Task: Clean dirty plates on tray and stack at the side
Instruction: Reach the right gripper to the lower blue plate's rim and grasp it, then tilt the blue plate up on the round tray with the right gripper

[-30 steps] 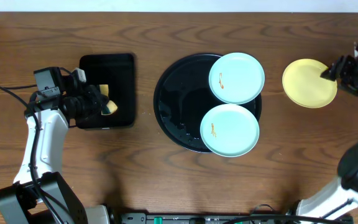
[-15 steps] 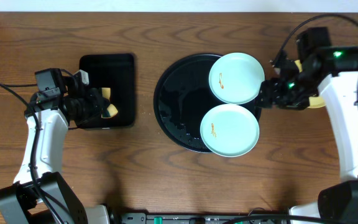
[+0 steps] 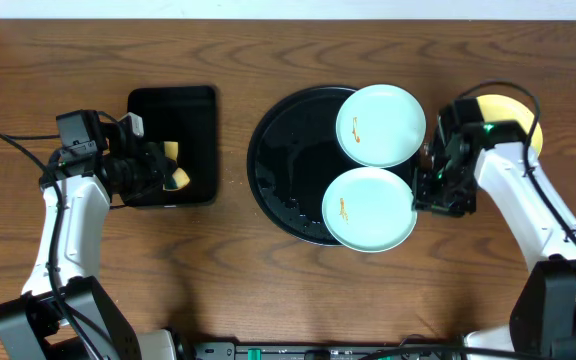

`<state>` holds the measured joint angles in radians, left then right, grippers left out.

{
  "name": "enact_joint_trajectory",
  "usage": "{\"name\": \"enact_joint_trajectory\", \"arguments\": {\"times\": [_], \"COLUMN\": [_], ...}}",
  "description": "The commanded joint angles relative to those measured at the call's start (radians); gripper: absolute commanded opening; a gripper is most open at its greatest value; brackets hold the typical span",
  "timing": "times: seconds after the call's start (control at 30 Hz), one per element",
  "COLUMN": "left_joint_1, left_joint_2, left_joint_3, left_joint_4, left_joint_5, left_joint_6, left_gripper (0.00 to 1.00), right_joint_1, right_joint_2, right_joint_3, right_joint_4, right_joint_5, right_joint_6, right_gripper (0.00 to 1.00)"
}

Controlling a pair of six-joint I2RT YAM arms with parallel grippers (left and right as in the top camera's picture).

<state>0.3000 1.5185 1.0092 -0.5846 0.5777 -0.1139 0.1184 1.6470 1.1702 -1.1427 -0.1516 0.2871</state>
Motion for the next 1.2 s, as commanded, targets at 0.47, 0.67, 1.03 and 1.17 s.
{"name": "enact_joint_trajectory", "arguments": {"times": [0.47, 0.67, 1.03, 1.17], "left_joint_1": [0.002, 0.002, 0.002, 0.002], "left_joint_2": [-0.003, -0.003, -0.003, -0.003], "left_joint_3": [0.016, 0.016, 0.016, 0.016], "left_joint_4": [-0.006, -0.006, -0.005, -0.005], "left_joint_5": [0.013, 0.013, 0.013, 0.013], "left_joint_6": [0.017, 0.017, 0.017, 0.017], "left_gripper": [0.08, 0.08, 0.08, 0.08], "right_joint_1": [0.025, 0.025, 0.026, 0.034], "right_joint_2": [-0.007, -0.007, -0.017, -0.063], "right_joint_3": [-0.218, -0.219, -0.129, -0.002], "right_joint_4": [0.235, 0.244, 0.217, 0.162], "right_joint_5": [-0.040, -0.040, -0.063, -0.061], "right_joint_6": [0.059, 0.076, 0.076, 0.051], "right_gripper": [0.23, 0.11, 0.01, 0.01]}}
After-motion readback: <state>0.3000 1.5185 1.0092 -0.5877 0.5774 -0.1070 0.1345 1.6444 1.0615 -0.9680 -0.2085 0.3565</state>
